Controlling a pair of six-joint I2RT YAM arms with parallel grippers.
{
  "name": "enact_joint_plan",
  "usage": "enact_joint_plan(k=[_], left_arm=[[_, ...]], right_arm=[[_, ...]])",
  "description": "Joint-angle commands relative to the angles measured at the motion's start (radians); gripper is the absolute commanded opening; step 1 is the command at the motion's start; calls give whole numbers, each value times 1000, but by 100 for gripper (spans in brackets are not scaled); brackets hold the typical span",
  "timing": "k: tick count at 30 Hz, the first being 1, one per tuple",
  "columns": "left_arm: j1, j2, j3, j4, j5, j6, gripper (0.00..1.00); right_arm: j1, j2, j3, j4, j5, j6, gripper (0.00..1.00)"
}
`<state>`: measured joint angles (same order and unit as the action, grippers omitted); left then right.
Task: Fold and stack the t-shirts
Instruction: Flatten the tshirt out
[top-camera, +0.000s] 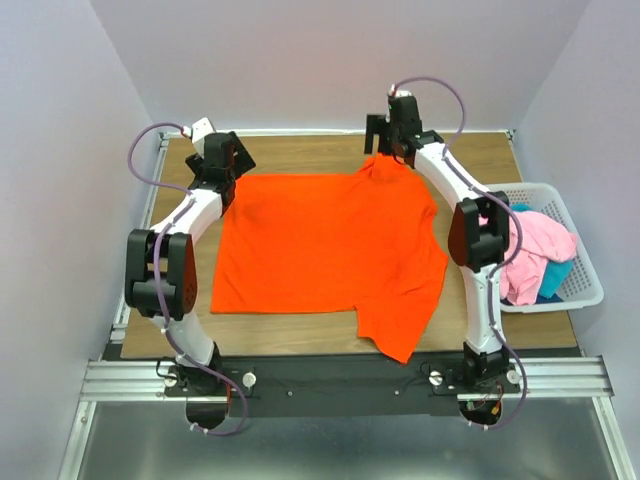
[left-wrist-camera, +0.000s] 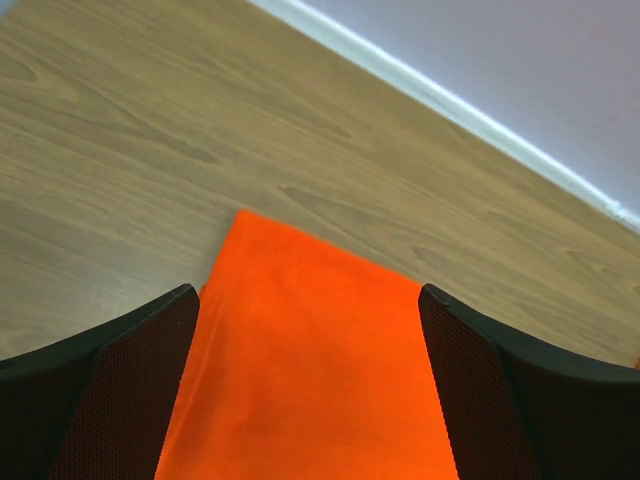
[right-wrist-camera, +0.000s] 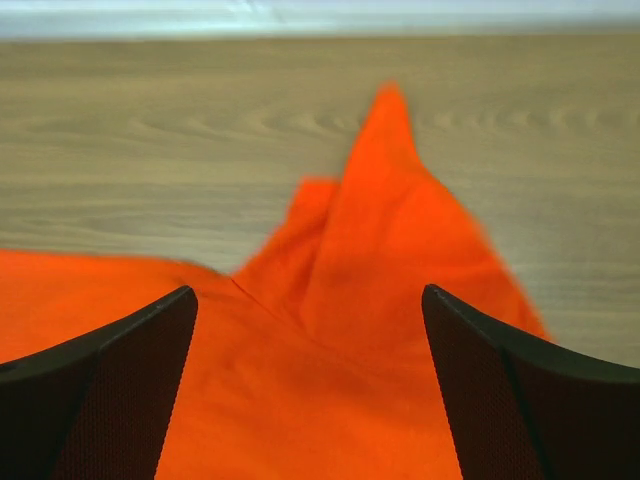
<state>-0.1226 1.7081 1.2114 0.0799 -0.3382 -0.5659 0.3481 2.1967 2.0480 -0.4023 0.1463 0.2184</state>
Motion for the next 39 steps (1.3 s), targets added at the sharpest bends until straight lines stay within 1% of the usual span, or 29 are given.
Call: enact_joint_plan(k=[1, 4, 7, 8, 11, 12, 13, 15, 16, 17, 18, 19, 20, 21, 23, 27, 30, 32, 37, 39], left_arm=[[12, -10, 82, -14, 91, -6, 98], [12, -44, 51, -11, 97, -8, 98], [12, -93, -21, -6, 129, -20, 98], [12, -120, -65, -6, 140, -25, 98], [11, -168, -150, -2, 186, -35, 98], [11, -203, -209, 4, 192, -34, 98], [9, -224, -242, 9, 205, -37, 98], [6, -289, -330, 18, 215, -48, 98], [5, -313, -361, 23, 234, -49, 98], [3, -361, -390, 23, 244, -57, 98], [1, -387, -447, 29, 263, -58, 98], [0, -410, -476, 32, 263, -63, 98], [0, -457, -501, 34, 261, -69, 98], [0, -478, -548, 34, 257, -78, 98], [0, -530, -590, 32, 251, -97, 98], [0, -565, -658, 49, 277, -109, 98], [0, -538, -671, 63, 295, -114, 98], [0, -508, -670, 75, 330, -112, 98], [0, -368, -632, 98, 334, -98, 98], [0, -303, -604, 112, 346, -82, 98]], right_arm=[[-35, 58, 72, 2, -160, 13, 100], [-35, 2, 20, 2, -127, 9, 100], [-35, -116, -118, 3, -105, 28, 100], [-34, -149, -212, 6, -97, 39, 100], [-34, -285, -363, 11, -106, 90, 100], [-34, -316, -462, 23, -108, 104, 100], [-34, -381, -523, 34, -113, 133, 100], [-34, -440, -618, 63, -119, 156, 100], [-35, -475, -720, 72, -117, 170, 100], [-35, -533, -764, 83, -122, 203, 100], [-34, -564, -857, 111, -129, 223, 100], [-34, -589, -858, 126, -140, 223, 100], [-32, -633, -937, 140, -172, 240, 100], [-32, -649, -966, 158, -177, 249, 100], [-31, -672, -1040, 168, -194, 262, 100], [-31, -701, -1124, 180, -186, 274, 100], [-32, -692, -1152, 187, -169, 277, 100], [-31, -661, -1158, 195, -165, 288, 100], [-32, -563, -1118, 209, -151, 280, 100], [-31, -505, -1094, 211, -102, 276, 100]])
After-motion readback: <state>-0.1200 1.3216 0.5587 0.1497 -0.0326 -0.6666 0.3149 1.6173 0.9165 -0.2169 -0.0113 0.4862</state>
